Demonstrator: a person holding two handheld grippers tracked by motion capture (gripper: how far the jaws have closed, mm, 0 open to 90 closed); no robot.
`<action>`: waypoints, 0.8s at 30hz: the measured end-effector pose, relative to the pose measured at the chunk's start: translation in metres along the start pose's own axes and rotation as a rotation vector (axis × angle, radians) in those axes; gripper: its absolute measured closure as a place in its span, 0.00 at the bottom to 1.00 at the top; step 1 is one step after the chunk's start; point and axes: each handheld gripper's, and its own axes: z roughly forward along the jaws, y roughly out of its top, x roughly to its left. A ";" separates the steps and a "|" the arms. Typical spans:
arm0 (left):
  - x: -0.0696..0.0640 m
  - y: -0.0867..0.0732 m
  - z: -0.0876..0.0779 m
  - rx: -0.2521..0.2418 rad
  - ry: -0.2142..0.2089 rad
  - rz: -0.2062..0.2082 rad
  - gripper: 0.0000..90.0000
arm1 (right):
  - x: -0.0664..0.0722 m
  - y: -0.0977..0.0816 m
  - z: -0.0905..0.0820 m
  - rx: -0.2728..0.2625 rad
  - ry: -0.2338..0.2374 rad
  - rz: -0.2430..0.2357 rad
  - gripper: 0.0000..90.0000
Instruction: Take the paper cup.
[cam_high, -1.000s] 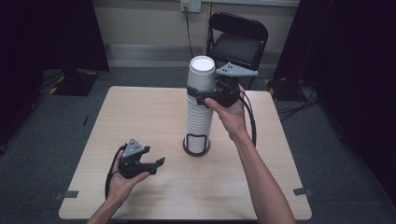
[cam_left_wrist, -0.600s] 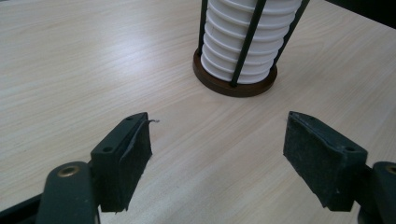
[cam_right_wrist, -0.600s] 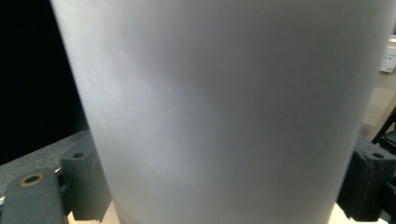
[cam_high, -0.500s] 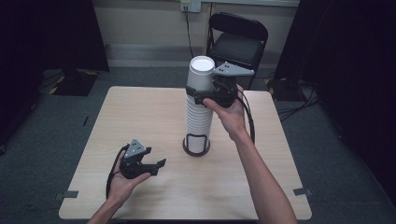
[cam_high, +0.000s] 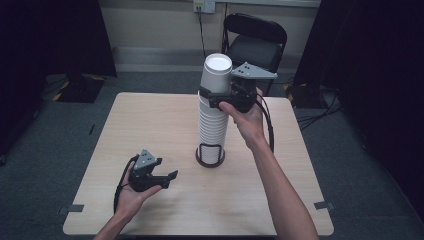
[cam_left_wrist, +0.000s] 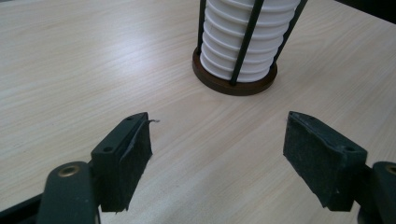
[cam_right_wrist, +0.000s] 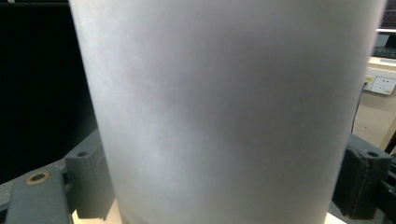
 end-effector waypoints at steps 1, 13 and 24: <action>0.000 0.000 0.000 0.000 0.000 0.000 0.26 | 0.000 0.000 0.000 0.000 0.000 0.000 0.14; -0.002 0.000 0.000 -0.002 0.004 0.005 0.26 | -0.001 0.012 -0.005 -0.049 -0.005 0.005 0.14; 0.000 0.000 -0.001 -0.002 0.005 0.002 0.26 | -0.001 0.020 -0.006 -0.084 0.000 0.017 0.14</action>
